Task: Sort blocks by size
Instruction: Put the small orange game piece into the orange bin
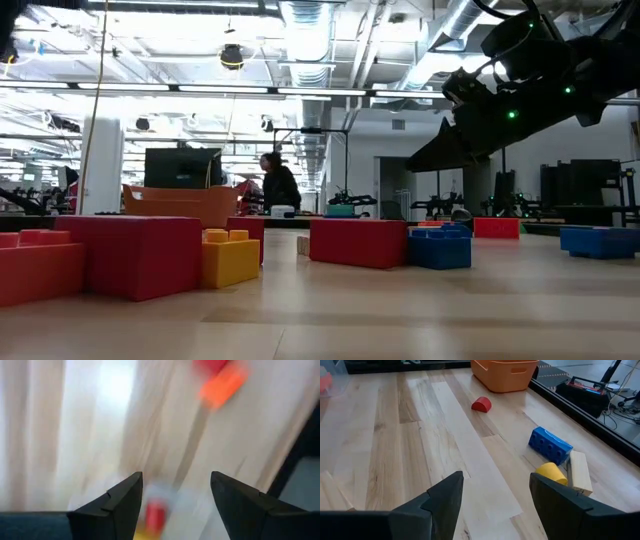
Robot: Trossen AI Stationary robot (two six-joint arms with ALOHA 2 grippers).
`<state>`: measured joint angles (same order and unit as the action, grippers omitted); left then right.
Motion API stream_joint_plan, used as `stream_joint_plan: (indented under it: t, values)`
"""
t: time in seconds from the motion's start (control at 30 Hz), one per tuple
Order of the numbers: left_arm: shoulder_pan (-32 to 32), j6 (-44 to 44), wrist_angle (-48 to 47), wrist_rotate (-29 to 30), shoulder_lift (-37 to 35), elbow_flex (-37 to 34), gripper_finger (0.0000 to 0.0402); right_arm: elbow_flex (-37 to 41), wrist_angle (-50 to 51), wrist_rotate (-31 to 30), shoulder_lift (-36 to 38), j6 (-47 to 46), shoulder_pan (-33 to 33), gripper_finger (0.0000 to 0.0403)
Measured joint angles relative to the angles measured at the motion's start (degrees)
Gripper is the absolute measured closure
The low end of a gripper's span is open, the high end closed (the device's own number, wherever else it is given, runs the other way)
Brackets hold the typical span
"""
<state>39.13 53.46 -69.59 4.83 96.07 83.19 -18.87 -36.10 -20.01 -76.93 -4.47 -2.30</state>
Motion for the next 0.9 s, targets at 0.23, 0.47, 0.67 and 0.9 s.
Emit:
stream_joint_plan:
  t: [0.23,0.47,0.67,0.9]
  values:
    - [-4.77,-13.78,14.6,-2.14,11.31,0.39,0.018,0.0,0.27,0.02,0.0,-0.02,0.01,0.0143]
    - [-4.64,-20.63,14.9,-4.61,18.89,6.53,0.018,0.02,0.64,0.01,0.0,-0.02,0.01,0.0143]
    - [-2.79,-25.08,15.44,-6.18,20.39,8.97,0.018,0.02,1.01,0.02,0.0,-0.04,0.02,0.0143]
    - [-2.82,-26.08,21.12,-5.01,20.59,8.17,0.018,0.02,1.03,0.02,0.0,-0.07,-0.05,0.0143]
